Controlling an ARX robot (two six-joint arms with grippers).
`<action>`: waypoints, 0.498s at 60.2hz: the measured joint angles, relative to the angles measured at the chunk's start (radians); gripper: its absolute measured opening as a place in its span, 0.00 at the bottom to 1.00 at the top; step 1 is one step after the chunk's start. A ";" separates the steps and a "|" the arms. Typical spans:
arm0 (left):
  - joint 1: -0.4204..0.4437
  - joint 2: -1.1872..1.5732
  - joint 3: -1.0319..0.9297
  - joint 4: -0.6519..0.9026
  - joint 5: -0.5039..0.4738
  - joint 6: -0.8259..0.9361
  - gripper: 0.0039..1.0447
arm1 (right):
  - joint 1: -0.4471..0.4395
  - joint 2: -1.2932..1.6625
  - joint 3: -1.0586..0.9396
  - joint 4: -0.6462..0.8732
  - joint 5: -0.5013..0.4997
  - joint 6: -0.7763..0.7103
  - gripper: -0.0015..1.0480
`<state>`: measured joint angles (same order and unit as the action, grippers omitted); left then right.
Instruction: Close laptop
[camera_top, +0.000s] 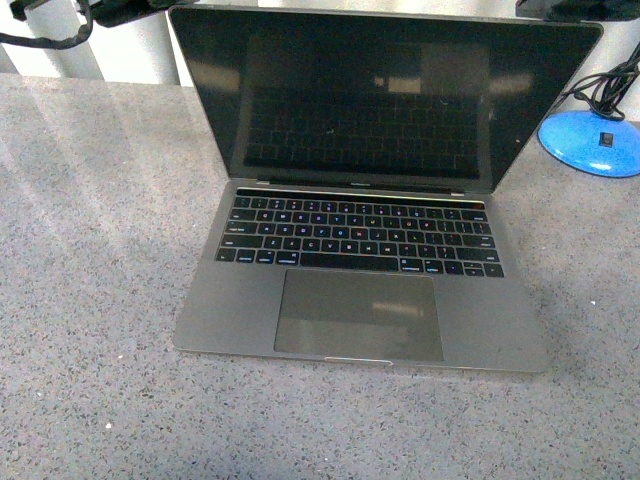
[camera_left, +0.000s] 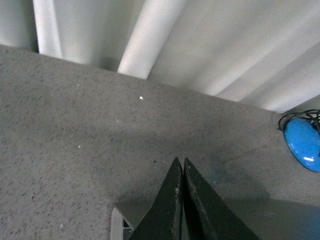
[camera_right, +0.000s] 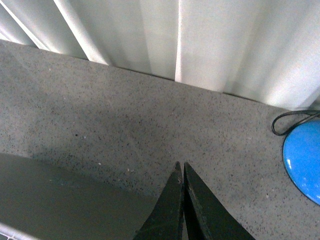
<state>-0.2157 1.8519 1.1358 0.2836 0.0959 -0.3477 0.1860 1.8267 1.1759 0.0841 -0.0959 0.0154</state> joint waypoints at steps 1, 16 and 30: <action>0.001 0.000 -0.002 -0.001 0.000 0.000 0.03 | 0.000 0.000 -0.004 -0.001 0.003 0.001 0.01; 0.006 0.003 -0.019 -0.011 0.006 -0.002 0.03 | 0.010 -0.004 -0.045 -0.005 0.027 0.020 0.01; 0.006 0.003 -0.025 -0.015 0.014 -0.014 0.03 | 0.024 -0.014 -0.085 0.005 0.035 0.050 0.01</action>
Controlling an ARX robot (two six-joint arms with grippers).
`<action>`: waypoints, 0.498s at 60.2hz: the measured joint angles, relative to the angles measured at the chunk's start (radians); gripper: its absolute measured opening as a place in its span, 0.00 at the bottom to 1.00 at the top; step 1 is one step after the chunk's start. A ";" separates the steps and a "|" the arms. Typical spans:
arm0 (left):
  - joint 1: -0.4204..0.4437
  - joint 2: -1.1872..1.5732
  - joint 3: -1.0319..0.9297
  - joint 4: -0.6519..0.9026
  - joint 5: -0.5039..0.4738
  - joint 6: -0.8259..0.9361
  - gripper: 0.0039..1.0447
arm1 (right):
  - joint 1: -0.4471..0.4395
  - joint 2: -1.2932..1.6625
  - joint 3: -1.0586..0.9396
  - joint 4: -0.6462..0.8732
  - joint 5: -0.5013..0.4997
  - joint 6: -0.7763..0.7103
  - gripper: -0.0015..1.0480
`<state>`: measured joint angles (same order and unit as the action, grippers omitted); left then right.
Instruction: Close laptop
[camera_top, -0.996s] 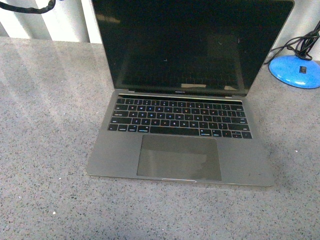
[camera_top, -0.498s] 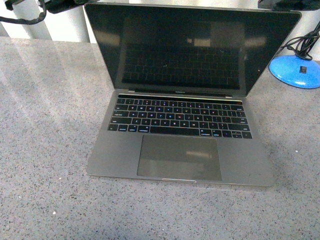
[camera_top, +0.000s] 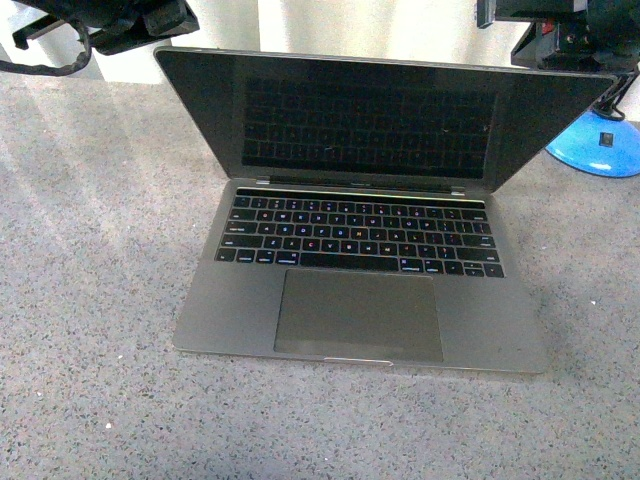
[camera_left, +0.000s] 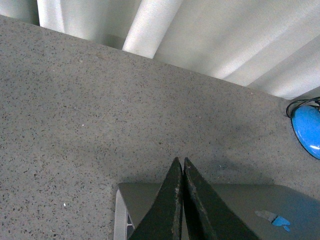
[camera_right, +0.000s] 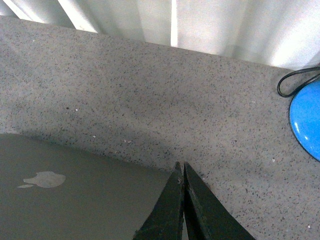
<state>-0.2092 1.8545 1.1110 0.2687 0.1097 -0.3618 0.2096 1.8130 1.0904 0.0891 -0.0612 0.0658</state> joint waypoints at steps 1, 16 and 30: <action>0.000 0.000 -0.001 0.000 0.000 0.000 0.03 | 0.001 0.000 -0.001 0.001 0.000 0.002 0.01; 0.003 0.000 -0.037 -0.003 0.031 -0.020 0.03 | 0.009 -0.008 -0.036 0.015 0.000 0.027 0.01; 0.000 -0.002 -0.061 -0.003 0.051 -0.063 0.03 | 0.008 -0.012 -0.065 0.027 -0.008 0.057 0.01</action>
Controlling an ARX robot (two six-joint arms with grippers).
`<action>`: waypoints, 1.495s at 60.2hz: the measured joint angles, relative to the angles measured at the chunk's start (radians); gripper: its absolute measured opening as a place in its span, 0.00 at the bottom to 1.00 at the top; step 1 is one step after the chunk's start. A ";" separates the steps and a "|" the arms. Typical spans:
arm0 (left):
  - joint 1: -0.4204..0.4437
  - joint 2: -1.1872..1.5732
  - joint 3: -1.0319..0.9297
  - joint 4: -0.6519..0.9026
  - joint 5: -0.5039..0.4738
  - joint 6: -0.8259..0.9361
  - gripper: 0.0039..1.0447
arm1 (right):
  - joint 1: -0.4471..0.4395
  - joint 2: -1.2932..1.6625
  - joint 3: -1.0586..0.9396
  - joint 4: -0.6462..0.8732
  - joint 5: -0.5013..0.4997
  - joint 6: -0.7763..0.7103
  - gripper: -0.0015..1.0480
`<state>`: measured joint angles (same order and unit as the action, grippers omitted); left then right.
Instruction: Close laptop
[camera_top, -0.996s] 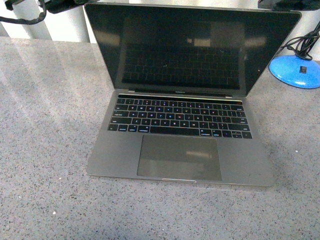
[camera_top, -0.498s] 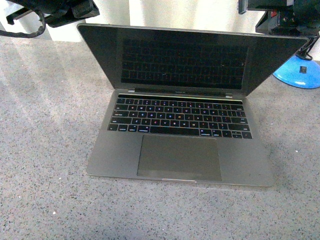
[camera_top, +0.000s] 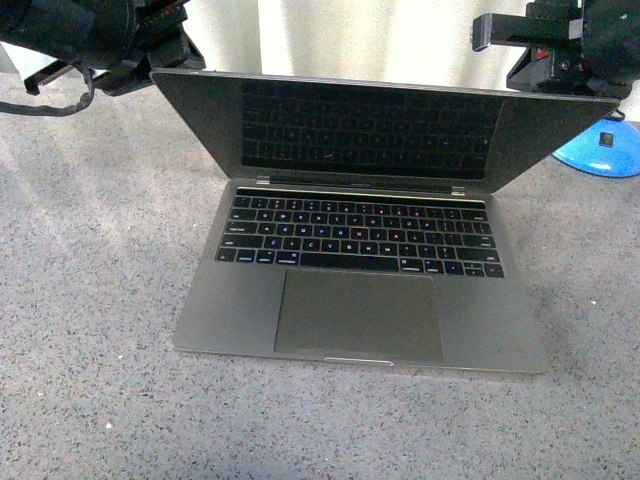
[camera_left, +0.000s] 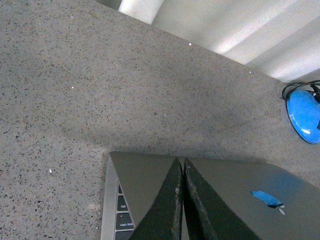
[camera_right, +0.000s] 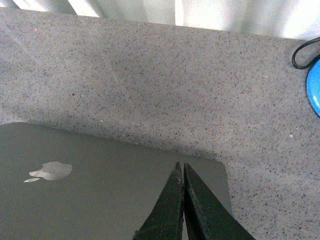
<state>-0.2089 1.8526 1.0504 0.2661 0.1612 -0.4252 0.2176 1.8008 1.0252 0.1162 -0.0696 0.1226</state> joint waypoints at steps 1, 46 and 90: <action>-0.001 0.000 -0.001 0.000 0.000 -0.002 0.03 | 0.000 0.000 -0.001 0.000 0.000 0.003 0.01; -0.008 -0.004 -0.050 -0.022 0.051 -0.033 0.03 | 0.000 -0.002 -0.082 0.017 -0.008 0.077 0.01; -0.020 -0.006 -0.129 -0.003 0.051 -0.025 0.03 | 0.008 -0.004 -0.123 0.026 -0.011 0.088 0.01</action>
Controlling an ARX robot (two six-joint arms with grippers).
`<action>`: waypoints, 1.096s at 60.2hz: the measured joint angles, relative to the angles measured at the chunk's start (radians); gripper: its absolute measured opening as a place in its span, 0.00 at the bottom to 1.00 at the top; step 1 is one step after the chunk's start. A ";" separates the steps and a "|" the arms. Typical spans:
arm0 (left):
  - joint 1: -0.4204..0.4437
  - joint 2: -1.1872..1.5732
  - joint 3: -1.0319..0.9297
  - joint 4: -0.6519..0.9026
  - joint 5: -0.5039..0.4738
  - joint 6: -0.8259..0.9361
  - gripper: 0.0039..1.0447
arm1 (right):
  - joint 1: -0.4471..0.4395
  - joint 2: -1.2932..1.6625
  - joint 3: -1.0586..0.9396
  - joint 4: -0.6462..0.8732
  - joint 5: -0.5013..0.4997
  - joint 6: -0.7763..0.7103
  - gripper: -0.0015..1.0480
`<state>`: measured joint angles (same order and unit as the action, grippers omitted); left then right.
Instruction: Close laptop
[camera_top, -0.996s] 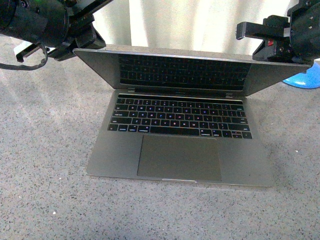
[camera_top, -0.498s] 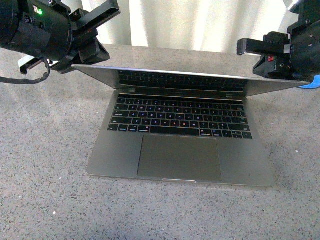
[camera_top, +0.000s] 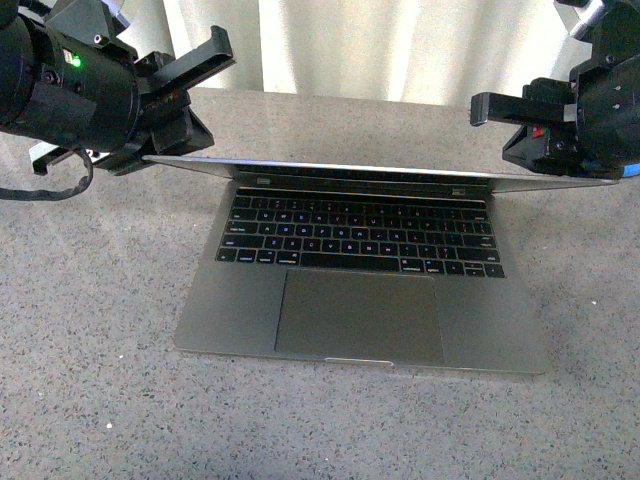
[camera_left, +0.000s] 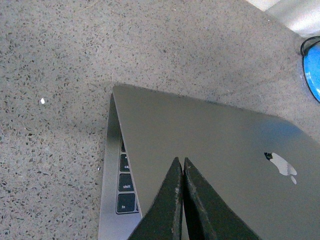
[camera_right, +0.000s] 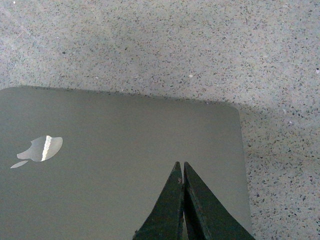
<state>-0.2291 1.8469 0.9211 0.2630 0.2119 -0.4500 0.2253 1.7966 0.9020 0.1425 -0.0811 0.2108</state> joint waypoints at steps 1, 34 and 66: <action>0.000 0.000 -0.002 0.002 0.000 0.000 0.03 | 0.000 0.000 0.000 0.000 0.000 0.000 0.01; -0.008 0.014 -0.017 0.021 0.013 -0.010 0.03 | 0.013 0.000 -0.040 0.013 -0.007 0.017 0.01; -0.046 0.045 -0.071 0.073 0.035 -0.069 0.03 | 0.004 0.000 -0.128 0.055 -0.009 0.038 0.01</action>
<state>-0.2749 1.8923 0.8505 0.3359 0.2470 -0.5190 0.2295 1.7966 0.7738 0.1978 -0.0898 0.2489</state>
